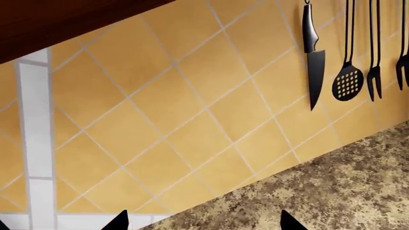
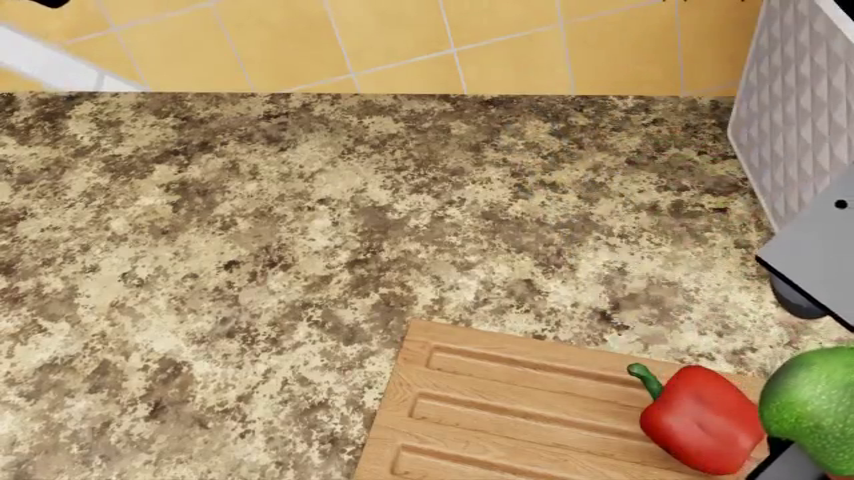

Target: Place the avocado, onion, tomato and bell pepper on the cutting board.

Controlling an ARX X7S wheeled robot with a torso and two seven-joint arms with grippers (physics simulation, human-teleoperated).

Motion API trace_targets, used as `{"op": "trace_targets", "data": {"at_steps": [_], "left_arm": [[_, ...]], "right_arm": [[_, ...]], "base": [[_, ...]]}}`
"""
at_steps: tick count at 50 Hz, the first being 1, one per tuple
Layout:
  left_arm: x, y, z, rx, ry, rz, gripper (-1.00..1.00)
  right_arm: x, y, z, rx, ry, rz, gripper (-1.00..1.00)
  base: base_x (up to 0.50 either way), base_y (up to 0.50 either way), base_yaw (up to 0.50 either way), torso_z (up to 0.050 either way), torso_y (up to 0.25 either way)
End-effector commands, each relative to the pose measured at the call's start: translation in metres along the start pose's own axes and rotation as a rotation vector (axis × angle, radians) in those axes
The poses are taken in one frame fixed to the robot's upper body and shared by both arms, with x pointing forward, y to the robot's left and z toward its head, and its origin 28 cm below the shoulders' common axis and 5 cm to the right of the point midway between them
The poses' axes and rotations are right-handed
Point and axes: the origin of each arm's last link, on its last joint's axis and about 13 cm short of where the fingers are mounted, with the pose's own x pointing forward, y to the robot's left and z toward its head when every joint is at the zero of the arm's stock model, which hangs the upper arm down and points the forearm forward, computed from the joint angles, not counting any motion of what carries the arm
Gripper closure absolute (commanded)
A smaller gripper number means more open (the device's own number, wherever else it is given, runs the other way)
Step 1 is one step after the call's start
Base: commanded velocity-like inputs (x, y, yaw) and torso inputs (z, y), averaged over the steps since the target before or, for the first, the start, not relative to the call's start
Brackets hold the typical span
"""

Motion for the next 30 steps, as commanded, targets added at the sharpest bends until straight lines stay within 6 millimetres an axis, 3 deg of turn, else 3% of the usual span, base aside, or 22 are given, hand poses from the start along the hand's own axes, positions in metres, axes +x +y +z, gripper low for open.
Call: {"op": "trace_targets", "data": {"at_steps": [1, 15, 30], "left_arm": [[0.001, 0.0, 0.0, 0.0, 0.0, 0.001, -1.0], [0.0, 0.001, -0.001, 0.001, 0.001, 0.006, -1.0], [-0.003, 0.002, 0.001, 0.001, -0.003, 0.011, -1.0]], "right_arm": [[0.011, -0.001, -0.001, 0.0, 0.012, 0.009, 1.0], [0.03, -0.002, -0.007, 0.024, 0.041, 0.032, 1.0], [0.033, -0.001, -0.013, 0.044, 0.056, 0.031, 1.0]], "base": [[0.0, 0.0, 0.0, 0.0, 0.0], [0.0, 0.0, 0.0, 0.0, 0.0], [0.0, 0.0, 0.0, 0.0, 0.0]]}}
